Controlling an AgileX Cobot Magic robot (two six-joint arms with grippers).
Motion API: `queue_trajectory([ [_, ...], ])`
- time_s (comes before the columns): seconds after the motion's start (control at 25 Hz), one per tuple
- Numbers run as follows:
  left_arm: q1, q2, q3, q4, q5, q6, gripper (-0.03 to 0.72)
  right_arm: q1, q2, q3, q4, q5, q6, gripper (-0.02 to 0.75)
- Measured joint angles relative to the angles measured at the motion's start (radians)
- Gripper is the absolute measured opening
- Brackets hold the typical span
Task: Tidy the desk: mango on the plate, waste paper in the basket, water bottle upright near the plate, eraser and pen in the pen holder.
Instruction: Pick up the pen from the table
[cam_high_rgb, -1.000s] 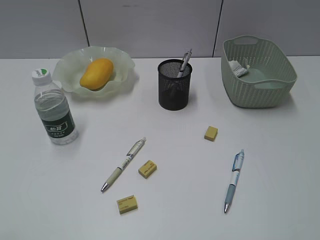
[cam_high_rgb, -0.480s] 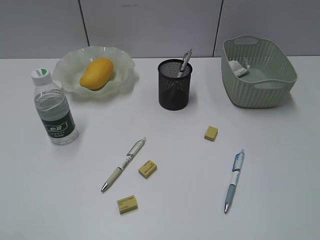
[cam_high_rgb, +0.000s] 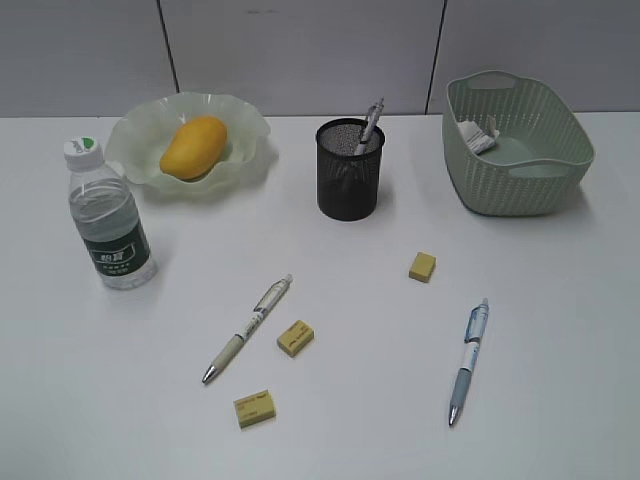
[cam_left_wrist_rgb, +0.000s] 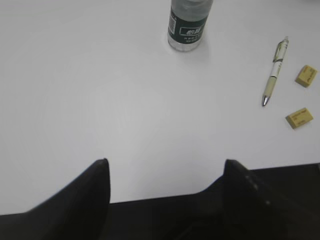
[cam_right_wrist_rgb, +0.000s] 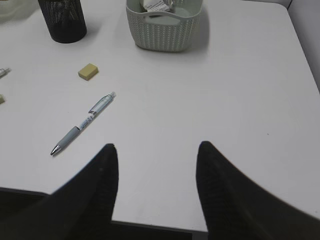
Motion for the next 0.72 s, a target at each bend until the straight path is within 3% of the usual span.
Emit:
queue_trajectory([
  [0.32,-0.004,0.401,-0.085,-0.067,0.001,0.042,0.524,0.0,0.0,0.0,0.001,0.0,0.001,0.407],
  [0.4,-0.036,0.487,-0.086,-0.07,0.001,0.052,0.523,0.0,0.0,0.0,0.001,0.0,0.001,0.407],
  [0.48,-0.102,0.578,-0.086,-0.055,-0.001,0.051,0.523,0.0,0.0,0.0,0.001,0.0,0.001,0.407],
  [0.72,-0.43,0.779,-0.131,0.068,0.002,-0.075,0.523,0.0,0.0,0.0,0.002,0.0,0.001,0.407],
])
